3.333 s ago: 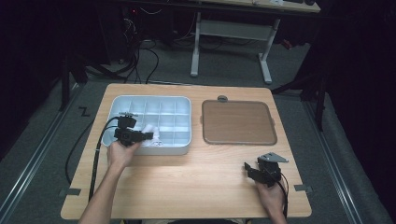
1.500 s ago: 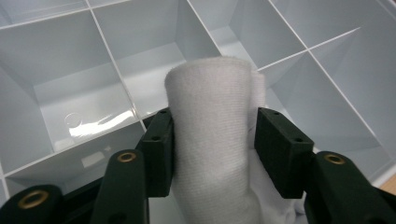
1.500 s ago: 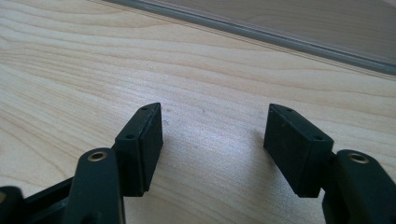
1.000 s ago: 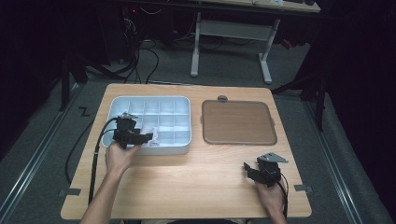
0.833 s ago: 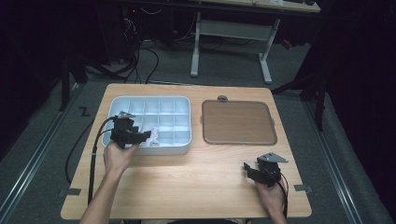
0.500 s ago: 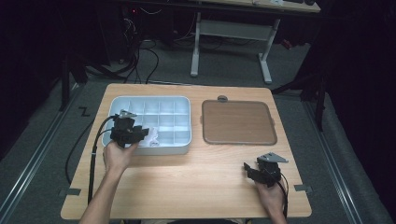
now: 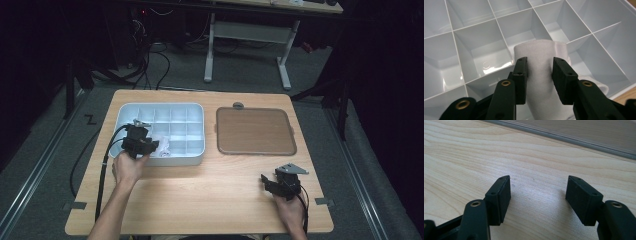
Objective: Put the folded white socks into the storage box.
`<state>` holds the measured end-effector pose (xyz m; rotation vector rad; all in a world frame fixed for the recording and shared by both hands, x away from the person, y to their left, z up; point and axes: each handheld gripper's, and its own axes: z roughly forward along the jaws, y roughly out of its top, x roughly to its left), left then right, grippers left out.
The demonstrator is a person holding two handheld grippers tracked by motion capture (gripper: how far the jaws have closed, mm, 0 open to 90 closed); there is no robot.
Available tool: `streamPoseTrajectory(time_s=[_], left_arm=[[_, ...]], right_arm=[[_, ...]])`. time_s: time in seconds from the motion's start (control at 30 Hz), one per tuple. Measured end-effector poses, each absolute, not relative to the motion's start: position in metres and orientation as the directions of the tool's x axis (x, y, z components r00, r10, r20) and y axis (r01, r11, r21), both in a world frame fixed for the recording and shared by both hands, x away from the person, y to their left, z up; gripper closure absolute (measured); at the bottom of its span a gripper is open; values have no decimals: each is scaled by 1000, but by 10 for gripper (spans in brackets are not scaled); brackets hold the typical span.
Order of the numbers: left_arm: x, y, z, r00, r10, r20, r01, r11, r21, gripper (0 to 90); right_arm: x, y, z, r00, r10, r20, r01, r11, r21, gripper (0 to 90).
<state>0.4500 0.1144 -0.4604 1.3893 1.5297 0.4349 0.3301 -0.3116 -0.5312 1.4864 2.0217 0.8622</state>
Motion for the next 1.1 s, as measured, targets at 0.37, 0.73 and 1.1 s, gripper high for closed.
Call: streamPoseTrajectory(time_s=[0.37, 0.73, 1.1], left_arm=[[452, 109, -466, 142, 911, -388, 567, 246, 786, 758], [453, 106, -470, 144, 909, -392, 593, 238, 770, 801], [456, 107, -471, 130, 902, -411, 611, 253, 750, 821]], right_arm=[[330, -311, -531, -292, 956, -15, 652, 210, 728, 374], [330, -311, -531, -291, 957, -15, 653, 210, 728, 374], [330, -311, -531, -290, 957, -15, 653, 210, 728, 374]])
